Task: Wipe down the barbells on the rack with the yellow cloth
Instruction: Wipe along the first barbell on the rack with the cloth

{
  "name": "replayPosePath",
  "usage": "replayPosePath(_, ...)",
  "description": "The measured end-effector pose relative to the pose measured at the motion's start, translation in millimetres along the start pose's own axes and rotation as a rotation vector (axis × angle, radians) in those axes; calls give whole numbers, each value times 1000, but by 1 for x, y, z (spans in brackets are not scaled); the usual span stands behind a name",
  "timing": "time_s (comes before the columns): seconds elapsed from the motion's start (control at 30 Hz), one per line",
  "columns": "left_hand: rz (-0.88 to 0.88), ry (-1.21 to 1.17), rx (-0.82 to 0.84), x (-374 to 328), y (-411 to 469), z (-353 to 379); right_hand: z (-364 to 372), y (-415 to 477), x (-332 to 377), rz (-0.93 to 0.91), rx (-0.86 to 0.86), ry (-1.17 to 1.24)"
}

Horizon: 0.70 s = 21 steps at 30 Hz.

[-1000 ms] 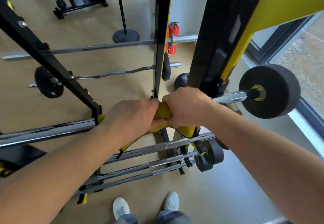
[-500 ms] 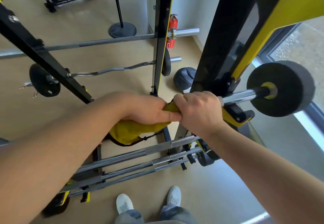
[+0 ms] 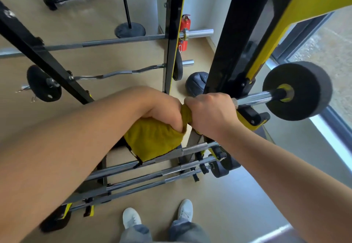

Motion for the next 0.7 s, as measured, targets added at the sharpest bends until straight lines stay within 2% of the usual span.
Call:
replayPosePath(0.07, 13, 169, -125, -4, -4, 2, -1, 1, 2, 0, 28, 1)
replayPosePath(0.1, 16, 348, -301, -6, -6, 5, 0, 2, 2, 8, 63, -17)
replayPosePath(0.17, 35, 699, -773, -20, -29, 16, -1, 2, 0, 5, 79, -10)
replayPosePath(0.2, 63, 806, -914, -25, -38, 25, -5, 0, -3, -2, 69, 12)
replayPosePath(0.27, 161, 891, -1019, -26, -41, 38, -12, -11, -13, -22, 57, 45)
replayPosePath(0.37, 308, 932, -1010, -34, -34, 34, -32, -28, -43, -32, 105, 1)
replayPosePath(0.5, 201, 843, -903, -65, -7, 28, -46, -41, -91, 9, 101, 22)
replayPosePath(0.57, 132, 626, -818, -76, 9, 14, -41, -45, -102, 38, 93, 73)
replayPosePath(0.67, 72, 140, -474, -80, 30, -5, -33, -47, -100, 84, 85, 82)
replayPosePath(0.7, 65, 94, -428, -81, 32, -8, -32, -46, -99, 79, 78, 89)
Point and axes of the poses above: each hand's wrist, its own y-axis towards the middle knuckle, its own z-axis out of the palm, x = y × z, the point moved 6 cm from there along y, towards the middle knuckle, and after that the axes turned 6 degrees about z, right-handed, at the moved point
